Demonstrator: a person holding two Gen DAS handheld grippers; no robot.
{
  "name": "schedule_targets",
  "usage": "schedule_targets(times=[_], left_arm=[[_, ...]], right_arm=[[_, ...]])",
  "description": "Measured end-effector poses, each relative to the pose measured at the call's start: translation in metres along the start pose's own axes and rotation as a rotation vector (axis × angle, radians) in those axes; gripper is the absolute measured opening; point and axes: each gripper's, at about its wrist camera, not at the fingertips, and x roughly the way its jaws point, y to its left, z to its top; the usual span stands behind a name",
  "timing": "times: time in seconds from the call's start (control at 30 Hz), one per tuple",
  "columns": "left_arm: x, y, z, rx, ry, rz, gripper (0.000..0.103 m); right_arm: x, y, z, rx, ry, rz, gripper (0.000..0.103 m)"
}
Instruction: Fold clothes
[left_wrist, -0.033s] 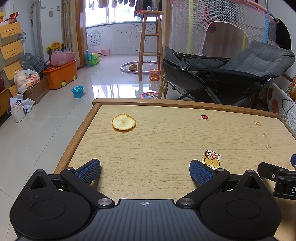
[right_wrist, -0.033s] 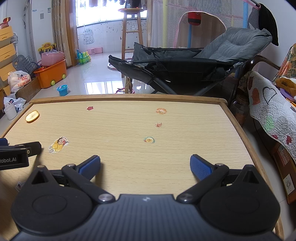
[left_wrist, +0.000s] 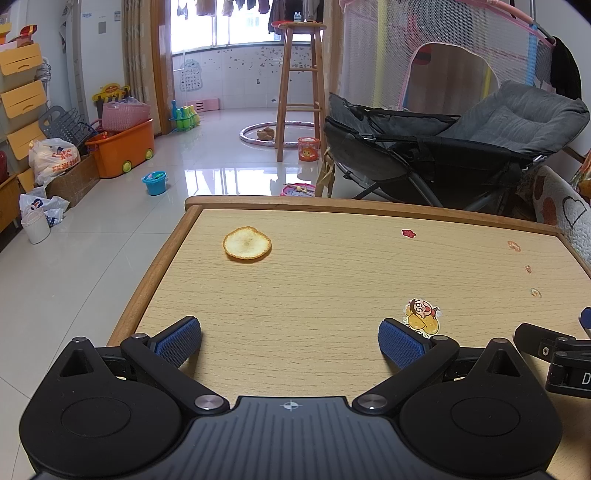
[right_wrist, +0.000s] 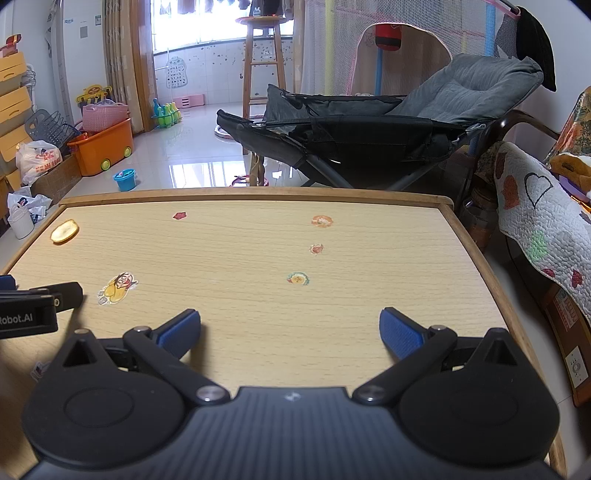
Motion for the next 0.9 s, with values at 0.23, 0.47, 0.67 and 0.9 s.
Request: schedule_targets(times=[0.23, 0.47, 0.67, 0.9], left_arm=[[0.0, 0.0001, 0.0, 0.0, -0.001, 0.0, 0.103], [0.0016, -0.0006, -0.0002, 0.0, -0.001, 0.0, 0.103], [0.0027, -0.0011, -0.0003, 0.0, -0.001, 0.0, 0.103], [0.0026, -0.0012, -0.0003, 0.0, -0.001, 0.0, 0.103]], right_arm=[[-0.0001, 0.0001, -0.0001, 0.0, 0.0, 0.0, 0.103], [-0.0001, 0.0001, -0.0002, 0.0, 0.0, 0.0, 0.103], [-0.0001, 0.0001, -0.0003, 0.0, 0.0, 0.0, 0.103], [-0.0003, 0.0001, 0.0005, 0.0, 0.0, -0.001, 0.103]])
